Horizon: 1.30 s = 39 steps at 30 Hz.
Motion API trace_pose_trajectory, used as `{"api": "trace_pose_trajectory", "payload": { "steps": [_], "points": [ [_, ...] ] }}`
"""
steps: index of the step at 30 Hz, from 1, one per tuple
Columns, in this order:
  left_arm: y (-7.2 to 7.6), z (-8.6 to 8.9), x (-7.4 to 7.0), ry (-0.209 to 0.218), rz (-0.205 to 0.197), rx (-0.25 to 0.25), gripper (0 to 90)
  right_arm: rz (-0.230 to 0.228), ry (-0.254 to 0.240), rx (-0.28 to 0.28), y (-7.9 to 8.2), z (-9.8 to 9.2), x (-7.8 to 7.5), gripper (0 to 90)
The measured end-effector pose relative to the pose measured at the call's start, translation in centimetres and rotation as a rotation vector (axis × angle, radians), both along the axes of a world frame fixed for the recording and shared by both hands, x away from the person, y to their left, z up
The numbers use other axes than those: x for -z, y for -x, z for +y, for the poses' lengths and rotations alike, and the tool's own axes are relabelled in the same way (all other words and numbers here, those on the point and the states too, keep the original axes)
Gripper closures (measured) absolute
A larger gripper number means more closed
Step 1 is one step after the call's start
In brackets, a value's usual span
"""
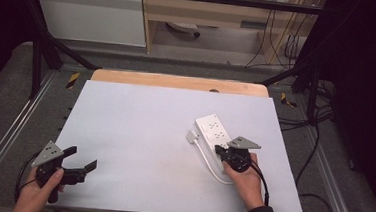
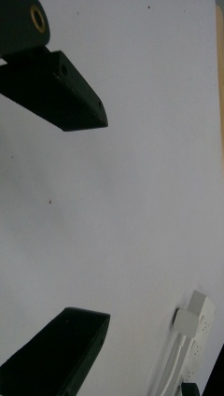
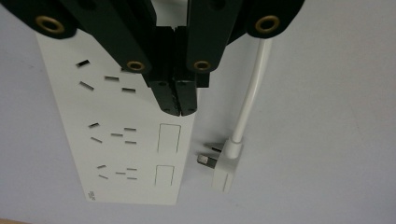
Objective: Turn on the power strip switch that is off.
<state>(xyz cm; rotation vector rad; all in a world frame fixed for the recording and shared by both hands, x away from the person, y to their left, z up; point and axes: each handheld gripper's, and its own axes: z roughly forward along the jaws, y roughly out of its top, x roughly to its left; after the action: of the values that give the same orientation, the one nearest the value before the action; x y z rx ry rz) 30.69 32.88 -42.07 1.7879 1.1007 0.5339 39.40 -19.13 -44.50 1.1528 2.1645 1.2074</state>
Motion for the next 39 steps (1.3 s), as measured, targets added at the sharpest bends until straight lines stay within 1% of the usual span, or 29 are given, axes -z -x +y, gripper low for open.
{"api": "trace_pose_trajectory", "payload": {
  "steps": [14, 17, 39],
  "points": [
    [0.00, 0.01, 0.00, -0.001, 0.001, -0.002, 6.3, -0.005, -0.002, 0.001, 0.11, -0.09, 0.08, 90.0],
    [0.00, -0.01, 0.00, -0.001, 0.001, -0.001, 6.3, -0.013, 0.002, -0.001, 0.13, -0.05, 0.12, 90.0],
    [0.00, -0.03, 0.03, -0.003, 0.004, -0.001, 6.3, -0.009, 0.004, -0.005, 0.09, -0.09, 0.10, 90.0]
  ]
}}
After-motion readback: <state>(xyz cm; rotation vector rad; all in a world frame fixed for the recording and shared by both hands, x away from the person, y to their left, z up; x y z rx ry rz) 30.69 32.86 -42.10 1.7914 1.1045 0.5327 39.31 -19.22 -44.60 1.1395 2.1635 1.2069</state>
